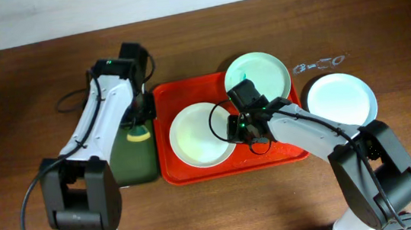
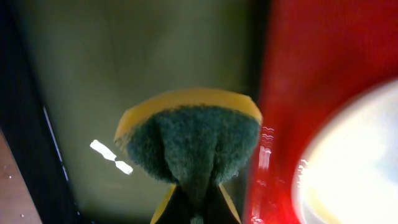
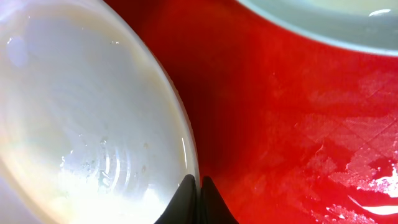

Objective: Clean dirty plates on tray and stack at the side
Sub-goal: 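Return the sponge to the green tray and raise left arm to rest, then lift the cleaned plate with right gripper and tip it over green tray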

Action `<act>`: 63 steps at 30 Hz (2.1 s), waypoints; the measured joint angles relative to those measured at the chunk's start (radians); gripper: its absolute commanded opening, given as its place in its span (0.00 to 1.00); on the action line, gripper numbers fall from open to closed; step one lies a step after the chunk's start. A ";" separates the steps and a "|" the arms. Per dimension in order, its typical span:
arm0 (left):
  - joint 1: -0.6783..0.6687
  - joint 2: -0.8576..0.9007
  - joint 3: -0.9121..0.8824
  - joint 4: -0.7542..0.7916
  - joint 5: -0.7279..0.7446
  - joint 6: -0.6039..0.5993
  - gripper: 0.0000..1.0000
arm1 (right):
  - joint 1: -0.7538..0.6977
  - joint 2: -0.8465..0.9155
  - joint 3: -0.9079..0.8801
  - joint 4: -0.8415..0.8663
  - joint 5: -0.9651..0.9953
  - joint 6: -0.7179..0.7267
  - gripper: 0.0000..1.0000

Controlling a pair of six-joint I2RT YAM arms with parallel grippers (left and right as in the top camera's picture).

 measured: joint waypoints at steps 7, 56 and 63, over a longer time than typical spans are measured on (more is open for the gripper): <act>0.116 0.000 -0.220 0.139 -0.027 0.009 0.56 | 0.000 0.000 0.002 -0.001 -0.005 0.000 0.19; 0.364 -0.427 -0.075 0.063 -0.034 -0.114 0.99 | 0.001 -0.019 0.365 -0.517 -0.010 -0.050 0.04; 0.364 -0.427 -0.075 0.064 -0.034 -0.114 0.99 | 0.001 -0.023 0.553 -0.562 -0.010 -0.046 0.04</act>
